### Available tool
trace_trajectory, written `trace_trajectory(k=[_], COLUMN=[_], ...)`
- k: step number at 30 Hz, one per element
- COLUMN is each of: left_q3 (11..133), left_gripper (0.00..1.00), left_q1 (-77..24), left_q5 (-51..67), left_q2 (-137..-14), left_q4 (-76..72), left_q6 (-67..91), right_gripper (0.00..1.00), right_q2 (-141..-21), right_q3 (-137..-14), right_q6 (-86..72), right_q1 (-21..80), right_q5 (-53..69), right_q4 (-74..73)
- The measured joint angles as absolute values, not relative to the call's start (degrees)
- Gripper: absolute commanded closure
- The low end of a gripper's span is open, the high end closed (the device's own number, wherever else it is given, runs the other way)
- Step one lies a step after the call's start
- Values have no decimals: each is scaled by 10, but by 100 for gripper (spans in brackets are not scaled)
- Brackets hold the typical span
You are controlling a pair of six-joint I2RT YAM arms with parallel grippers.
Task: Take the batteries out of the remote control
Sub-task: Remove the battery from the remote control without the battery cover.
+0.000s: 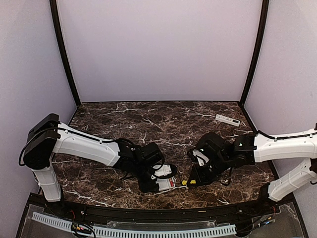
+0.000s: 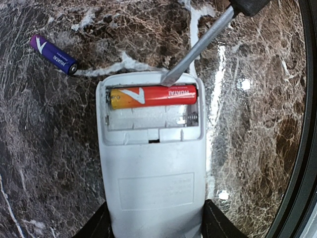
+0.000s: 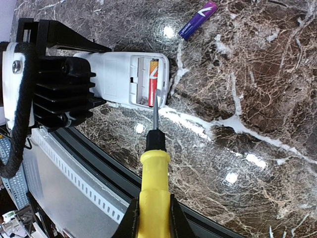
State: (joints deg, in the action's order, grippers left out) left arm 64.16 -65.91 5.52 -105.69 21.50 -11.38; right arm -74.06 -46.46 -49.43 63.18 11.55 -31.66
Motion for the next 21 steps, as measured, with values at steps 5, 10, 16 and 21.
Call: trace_trajectory(k=[5,10,16,21], left_q3=[642,643,644,644], left_gripper=[64,64,65,65], left_q1=[-659,-659,-659,-659], left_q5=[55,55,55,54], left_q2=[-1057,-1058,-1058,-1058], left_q4=[215,216,219,220], left_q6=[-114,-113,-111,-109], right_gripper=[100,100,100,100], right_q2=[-763,-786,-800,-798], right_q3=[-492,-524,-541,-535], right_q6=[-496,-492,-489,-499], right_q1=[636,649,653,653], right_q5=[107,94,88,90], right_q4=[-342,-370,-385,-376])
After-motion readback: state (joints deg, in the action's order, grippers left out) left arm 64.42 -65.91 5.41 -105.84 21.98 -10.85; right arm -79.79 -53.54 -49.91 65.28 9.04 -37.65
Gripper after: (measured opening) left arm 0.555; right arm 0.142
